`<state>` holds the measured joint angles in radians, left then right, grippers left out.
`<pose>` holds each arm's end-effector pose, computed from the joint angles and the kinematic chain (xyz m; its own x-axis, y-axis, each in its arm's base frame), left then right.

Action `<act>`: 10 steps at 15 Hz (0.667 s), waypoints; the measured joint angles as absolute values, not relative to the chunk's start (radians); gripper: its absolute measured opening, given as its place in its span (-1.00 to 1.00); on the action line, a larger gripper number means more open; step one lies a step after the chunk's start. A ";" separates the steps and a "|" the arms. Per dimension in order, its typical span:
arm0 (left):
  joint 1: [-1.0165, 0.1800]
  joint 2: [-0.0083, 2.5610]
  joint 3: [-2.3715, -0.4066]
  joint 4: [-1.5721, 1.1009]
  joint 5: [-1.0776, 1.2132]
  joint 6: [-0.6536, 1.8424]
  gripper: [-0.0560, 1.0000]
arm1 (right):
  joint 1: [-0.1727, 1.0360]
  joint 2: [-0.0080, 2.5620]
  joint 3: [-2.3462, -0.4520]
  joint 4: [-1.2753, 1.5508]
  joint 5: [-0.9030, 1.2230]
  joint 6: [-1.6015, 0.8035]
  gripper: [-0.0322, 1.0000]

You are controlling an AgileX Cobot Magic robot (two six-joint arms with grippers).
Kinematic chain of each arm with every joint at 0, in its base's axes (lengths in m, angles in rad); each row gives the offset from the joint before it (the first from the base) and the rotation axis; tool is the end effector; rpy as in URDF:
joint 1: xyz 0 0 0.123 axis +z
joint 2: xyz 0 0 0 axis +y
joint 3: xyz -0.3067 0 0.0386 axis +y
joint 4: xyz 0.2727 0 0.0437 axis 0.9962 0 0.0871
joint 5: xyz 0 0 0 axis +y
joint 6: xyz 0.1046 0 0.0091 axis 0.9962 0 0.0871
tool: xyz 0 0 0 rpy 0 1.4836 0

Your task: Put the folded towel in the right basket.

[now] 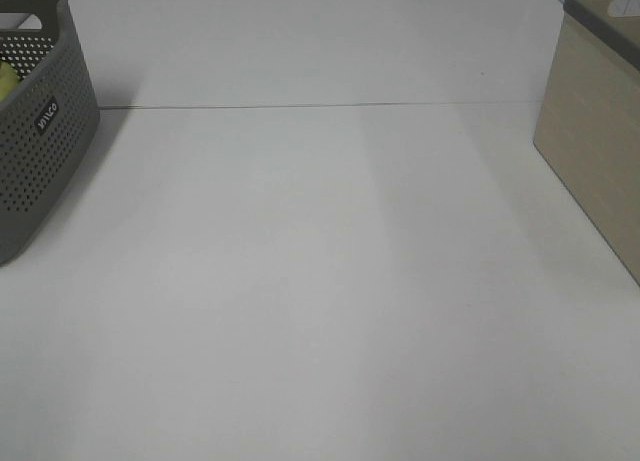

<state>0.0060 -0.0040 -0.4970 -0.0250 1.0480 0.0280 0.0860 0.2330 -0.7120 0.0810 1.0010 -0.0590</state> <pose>0.0054 -0.0022 0.2831 -0.4434 0.0129 -0.8962 0.0203 0.9998 0.0043 0.0267 0.0095 0.3518 -0.4160 -0.0511 -0.9079 -0.1537 0.9880 0.0148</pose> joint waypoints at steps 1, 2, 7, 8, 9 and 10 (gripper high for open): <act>0.006 -0.004 -0.497 -0.025 1.048 0.028 0.98 | 0.086 0.198 -0.682 0.079 1.003 -0.056 0.95; 0.006 -0.004 -0.497 -0.025 1.048 0.028 0.98 | 0.086 0.180 -0.664 0.078 1.005 -0.056 0.95; 0.006 -0.004 -0.497 -0.025 1.048 0.028 0.98 | 0.086 -0.004 -0.503 0.076 1.051 -0.041 0.95; 0.006 -0.004 -0.497 -0.025 1.048 0.029 0.98 | 0.086 -0.004 -0.502 0.076 1.051 -0.041 0.95; 0.006 -0.004 -0.497 -0.025 1.048 0.031 0.98 | 0.086 -0.004 -0.502 0.076 1.051 -0.041 0.95; 0.006 -0.004 -0.497 -0.025 1.048 0.031 0.98 | 0.086 -0.004 -0.502 0.076 1.051 -0.041 0.95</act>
